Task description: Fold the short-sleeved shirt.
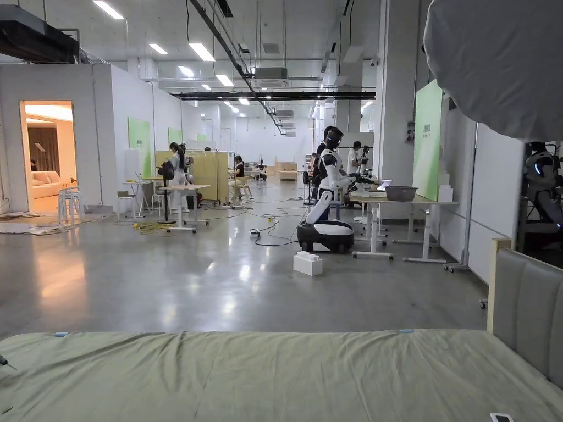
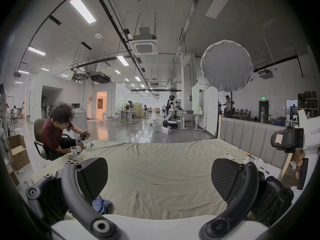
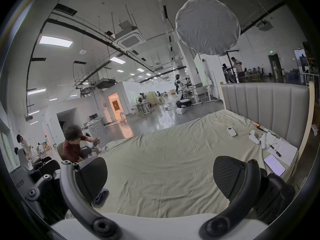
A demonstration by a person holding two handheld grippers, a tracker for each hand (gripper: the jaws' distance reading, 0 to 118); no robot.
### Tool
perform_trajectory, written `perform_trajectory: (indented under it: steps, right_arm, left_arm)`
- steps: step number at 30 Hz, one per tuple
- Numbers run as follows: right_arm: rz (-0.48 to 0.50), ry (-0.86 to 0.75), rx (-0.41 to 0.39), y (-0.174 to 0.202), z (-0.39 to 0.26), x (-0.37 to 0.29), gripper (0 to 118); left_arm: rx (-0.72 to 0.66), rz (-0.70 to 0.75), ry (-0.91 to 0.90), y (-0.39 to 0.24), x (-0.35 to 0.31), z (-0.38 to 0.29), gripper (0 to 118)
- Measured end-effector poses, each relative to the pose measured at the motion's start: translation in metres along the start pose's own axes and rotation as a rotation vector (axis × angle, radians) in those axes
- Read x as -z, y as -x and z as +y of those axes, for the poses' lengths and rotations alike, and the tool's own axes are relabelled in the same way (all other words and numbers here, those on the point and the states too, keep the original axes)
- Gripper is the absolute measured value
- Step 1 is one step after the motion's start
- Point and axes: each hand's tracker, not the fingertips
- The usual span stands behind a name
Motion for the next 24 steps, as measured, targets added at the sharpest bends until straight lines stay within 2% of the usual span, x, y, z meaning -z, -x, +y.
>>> perform_trajectory:
  steps: [3, 5, 8, 12, 16, 18, 19, 24]
  right_arm:
    - [-0.068, -0.008, -0.060, 0.011, 0.001, 0.000, 118]
    - [-0.051, -0.029, -0.117, 0.015, -0.002, 0.000, 118]
    - [-0.026, -0.002, -0.105, 0.017, -0.005, 0.003, 118]
    - [-0.041, -0.008, -0.119, 0.020, -0.006, 0.007, 118]
    - [-0.149, -0.056, -0.123, 0.020, -0.010, 0.008, 118]
    - [-0.135, -0.038, -0.165, 0.019, -0.011, 0.010, 118]
    - [-0.126, -0.040, -0.221, 0.020, -0.008, 0.010, 118]
    - [-0.004, -0.148, -0.376, 0.016, -0.013, 0.011, 118]
  left_arm:
    - [0.011, 0.006, -0.008, -0.001, -0.002, 0.001, 118]
    - [0.005, -0.001, -0.013, -0.001, -0.004, 0.003, 118]
    - [0.001, -0.006, -0.011, -0.001, -0.004, 0.003, 118]
    - [0.008, -0.004, -0.011, -0.002, -0.005, 0.001, 118]
    - [0.005, -0.015, -0.010, -0.003, -0.005, 0.001, 118]
    - [0.010, -0.015, -0.011, -0.004, -0.005, 0.000, 118]
    - [0.014, -0.015, -0.011, -0.004, -0.005, 0.000, 118]
    - [0.004, -0.003, -0.036, -0.005, -0.007, -0.001, 118]
